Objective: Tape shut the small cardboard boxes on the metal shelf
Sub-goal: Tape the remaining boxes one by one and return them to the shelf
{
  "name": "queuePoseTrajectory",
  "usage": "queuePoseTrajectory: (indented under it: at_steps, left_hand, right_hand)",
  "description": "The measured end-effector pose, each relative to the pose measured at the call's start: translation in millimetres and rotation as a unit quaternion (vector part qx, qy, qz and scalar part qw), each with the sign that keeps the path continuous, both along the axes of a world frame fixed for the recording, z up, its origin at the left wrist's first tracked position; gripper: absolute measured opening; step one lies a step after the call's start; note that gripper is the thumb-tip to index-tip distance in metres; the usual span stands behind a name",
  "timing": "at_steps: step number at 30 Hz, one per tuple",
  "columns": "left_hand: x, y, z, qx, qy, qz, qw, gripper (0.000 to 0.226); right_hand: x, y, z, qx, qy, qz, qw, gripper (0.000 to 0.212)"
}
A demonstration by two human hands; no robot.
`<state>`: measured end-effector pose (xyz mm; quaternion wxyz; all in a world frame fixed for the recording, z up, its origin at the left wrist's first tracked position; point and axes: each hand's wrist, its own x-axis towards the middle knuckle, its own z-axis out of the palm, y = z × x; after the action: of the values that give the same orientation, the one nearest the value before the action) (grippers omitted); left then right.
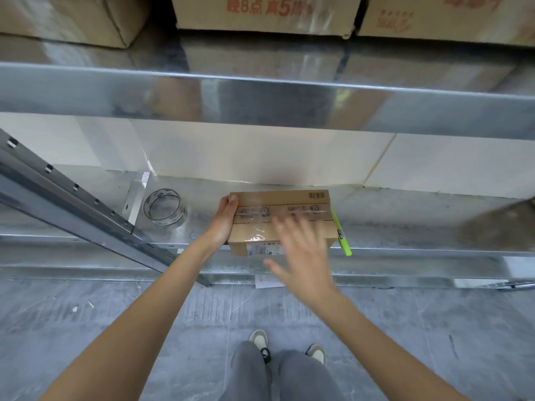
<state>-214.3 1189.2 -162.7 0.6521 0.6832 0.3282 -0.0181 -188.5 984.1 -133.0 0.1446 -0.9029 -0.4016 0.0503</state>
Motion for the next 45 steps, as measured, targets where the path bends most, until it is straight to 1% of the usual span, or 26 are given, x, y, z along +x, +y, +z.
queuePoseTrajectory:
  at_steps: [1,2,4,5,7,9,11,13,14,15,17,18,20,22,25,27,30,34,35,37,38,39,40,41,43,45]
  left_hand:
    - [-0.6,-1.1,2.9,-0.009,0.004,0.001,1.000,0.041]
    - [-0.2,-2.2,5.9,-0.022,0.007,0.008,1.000,0.042]
    - [1.7,-7.2,11.3,-0.052,0.007,0.029,0.998,0.043]
    - [3.9,-10.4,15.4,-0.062,0.003,0.040,0.997,0.041]
    - [6.3,-12.0,23.0,-0.073,-0.014,0.069,0.995,0.032]
    - [1.3,-11.6,25.5,-0.078,-0.030,0.054,0.995,0.044]
    - [-8.1,-11.1,25.7,-0.080,-0.037,0.001,0.996,0.058]
    - [-13.5,-10.3,19.3,-0.061,-0.043,-0.023,0.997,0.050]
    - [-12.0,-10.5,18.5,-0.055,-0.049,-0.022,0.997,0.044]
    - [-12.1,-11.0,17.2,-0.056,-0.058,-0.013,0.997,0.043]
    - [-8.4,-13.9,16.6,-0.067,-0.088,0.015,0.994,0.041]
    - [-7.7,-15.9,15.7,-0.068,-0.101,0.020,0.992,0.037]
    - [-8.8,-17.4,12.8,-0.064,-0.116,0.020,0.991,0.031]
    - [-8.7,-17.1,13.0,-0.049,-0.117,0.020,0.992,0.029]
    - [-7.1,-18.6,15.5,-0.030,-0.113,0.025,0.993,0.034]
    - [-6.3,-20.8,16.2,-0.017,-0.109,0.032,0.993,0.034]
    - [-6.4,-21.4,14.9,-0.011,-0.107,0.036,0.994,0.028]
    - [-3.2,-21.1,17.5,-0.020,-0.104,0.046,0.993,0.028]
    - [-3.3,-21.0,17.2,-0.026,-0.106,0.042,0.993,0.028]
    - [-5.8,-22.0,18.0,-0.026,-0.107,0.029,0.994,0.029]
    - [-7.4,-23.0,19.4,-0.021,-0.107,0.024,0.994,0.031]
    - [-7.9,-24.0,20.3,-0.019,-0.107,0.025,0.994,0.034]
    - [-6.9,-24.7,21.2,-0.022,-0.105,0.032,0.994,0.038]
    - [-5.0,-25.2,22.3,-0.020,-0.098,0.039,0.994,0.041]
    - [-1.5,-24.0,25.2,-0.007,-0.072,0.043,0.996,0.047]
    - [-1.9,-18.9,24.9,-0.015,-0.049,0.028,0.998,0.058]
  right_hand:
    - [14.9,-10.6,2.6,0.016,0.017,-0.062,0.998,0.089]
    - [28.6,-21.2,5.8,0.047,0.086,-0.117,0.988,0.098]
    - [49.8,-37.7,11.3,0.157,0.275,-0.176,0.932,0.101]
    - [56.8,-43.3,13.4,0.196,0.317,-0.186,0.909,0.096]
    - [68.6,-46.7,15.8,0.213,0.281,-0.211,0.912,0.083]
    - [79.9,-40.8,20.9,0.190,0.224,-0.259,0.920,0.080]
    - [90.7,-29.7,23.1,0.144,0.242,-0.296,0.913,0.078]
    - [95.6,-15.3,22.6,0.084,0.295,-0.307,0.901,0.072]
    - [95.5,-7.9,21.9,0.056,0.290,-0.309,0.904,0.071]
    - [95.5,-0.5,20.9,0.012,0.237,-0.309,0.921,0.070]
    - [93.4,16.2,23.0,-0.074,0.044,-0.259,0.962,0.068]
    - [90.3,25.1,25.5,-0.063,-0.015,-0.200,0.978,0.065]
    - [81.5,44.9,32.8,-0.011,0.011,-0.057,0.998,0.059]
    - [69.5,61.9,32.9,-0.052,0.042,0.040,0.997,0.056]
    - [41.6,66.0,23.0,-0.132,-0.005,0.060,0.989,0.059]
    - [9.8,51.8,16.6,-0.111,-0.021,0.054,0.992,0.063]
    - [-28.3,32.1,11.6,-0.078,0.009,0.061,0.995,0.069]
    - [-17.2,29.0,19.9,-0.083,-0.001,0.072,0.994,0.075]
    - [-6.8,22.6,23.4,-0.072,0.001,0.050,0.996,0.076]
    - [18.4,0.5,26.9,-0.052,0.009,-0.046,0.998,0.083]
    - [31.1,-13.1,27.3,-0.040,0.044,-0.103,0.993,0.089]
    - [41.7,-24.8,28.5,-0.006,0.115,-0.150,0.982,0.093]
    - [49.7,-33.5,29.0,0.043,0.190,-0.178,0.965,0.093]
    - [54.8,-39.6,29.5,0.082,0.224,-0.185,0.953,0.087]
    - [63.5,-45.2,31.2,0.106,0.167,-0.177,0.964,0.071]
    - [76.7,-42.4,35.7,0.126,0.102,-0.190,0.968,0.063]
